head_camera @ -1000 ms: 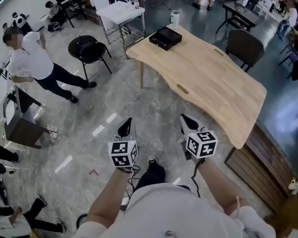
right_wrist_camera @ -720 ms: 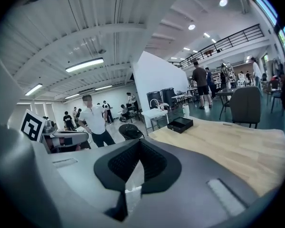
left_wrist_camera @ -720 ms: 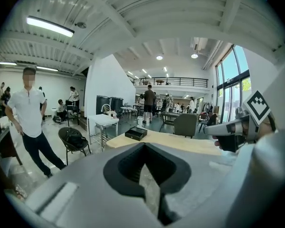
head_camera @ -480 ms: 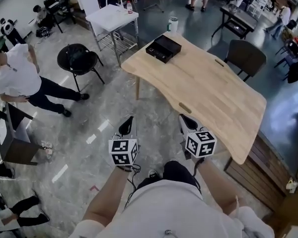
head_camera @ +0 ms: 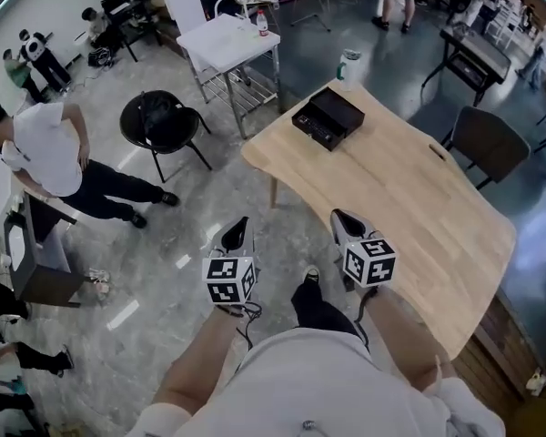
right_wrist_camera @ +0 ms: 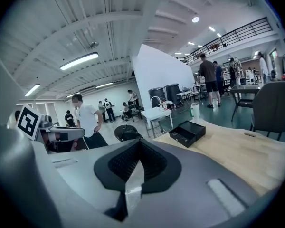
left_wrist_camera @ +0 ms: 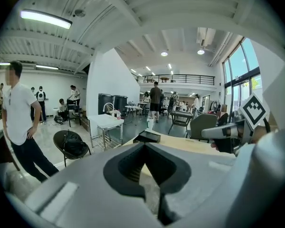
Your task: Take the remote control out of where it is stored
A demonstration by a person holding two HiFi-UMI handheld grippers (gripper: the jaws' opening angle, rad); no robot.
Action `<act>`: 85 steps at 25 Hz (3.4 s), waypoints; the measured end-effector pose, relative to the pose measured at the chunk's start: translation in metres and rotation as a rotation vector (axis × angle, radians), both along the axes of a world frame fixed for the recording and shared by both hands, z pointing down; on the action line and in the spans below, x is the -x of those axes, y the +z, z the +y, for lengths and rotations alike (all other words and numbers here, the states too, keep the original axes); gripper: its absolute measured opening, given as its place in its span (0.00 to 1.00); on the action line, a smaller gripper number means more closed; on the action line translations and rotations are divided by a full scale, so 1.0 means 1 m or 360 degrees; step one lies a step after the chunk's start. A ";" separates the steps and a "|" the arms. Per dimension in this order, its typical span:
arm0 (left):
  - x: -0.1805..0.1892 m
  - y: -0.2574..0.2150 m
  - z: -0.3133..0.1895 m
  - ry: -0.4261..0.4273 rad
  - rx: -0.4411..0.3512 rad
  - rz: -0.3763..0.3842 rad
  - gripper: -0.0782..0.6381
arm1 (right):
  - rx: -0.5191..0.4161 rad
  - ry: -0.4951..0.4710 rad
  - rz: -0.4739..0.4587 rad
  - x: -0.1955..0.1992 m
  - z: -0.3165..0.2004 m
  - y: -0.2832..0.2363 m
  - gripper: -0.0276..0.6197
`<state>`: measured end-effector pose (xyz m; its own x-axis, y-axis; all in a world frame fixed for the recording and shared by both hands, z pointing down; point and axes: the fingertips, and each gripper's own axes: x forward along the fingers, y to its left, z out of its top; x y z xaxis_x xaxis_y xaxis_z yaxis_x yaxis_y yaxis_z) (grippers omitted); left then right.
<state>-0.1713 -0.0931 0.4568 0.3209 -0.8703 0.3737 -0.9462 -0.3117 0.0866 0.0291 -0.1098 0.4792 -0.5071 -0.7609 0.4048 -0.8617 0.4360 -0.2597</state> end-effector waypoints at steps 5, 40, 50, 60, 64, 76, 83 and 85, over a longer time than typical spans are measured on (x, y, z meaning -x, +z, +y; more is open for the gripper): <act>0.004 -0.012 -0.090 -0.0103 0.0030 -0.0022 0.11 | 0.0029 -0.0141 -0.0029 0.014 -0.104 -0.008 0.08; -0.063 0.124 -0.518 0.0745 0.0407 -0.0037 0.11 | 0.0603 0.0217 0.0159 0.005 -0.481 0.167 0.08; -0.082 0.213 -0.549 0.0738 0.0698 -0.0084 0.11 | 0.0893 -0.0349 0.0563 0.008 -0.522 0.287 0.25; -0.064 0.253 -0.561 0.0575 0.0809 -0.0077 0.11 | 0.1031 -0.0820 0.1047 0.010 -0.542 0.374 0.43; -0.052 0.261 -0.559 0.0506 0.0828 -0.0077 0.11 | 0.1050 -0.0909 0.1182 0.011 -0.545 0.394 0.44; -0.033 0.251 -0.546 0.0422 0.0811 -0.0090 0.11 | 0.0990 -0.0853 0.1299 0.007 -0.545 0.400 0.39; -0.017 0.240 -0.539 0.0407 0.0783 -0.0085 0.11 | 0.1005 -0.0740 0.1177 -0.003 -0.544 0.376 0.39; -0.015 0.235 -0.539 0.0410 0.0764 -0.0079 0.11 | 0.0995 -0.0680 0.1101 -0.005 -0.545 0.359 0.39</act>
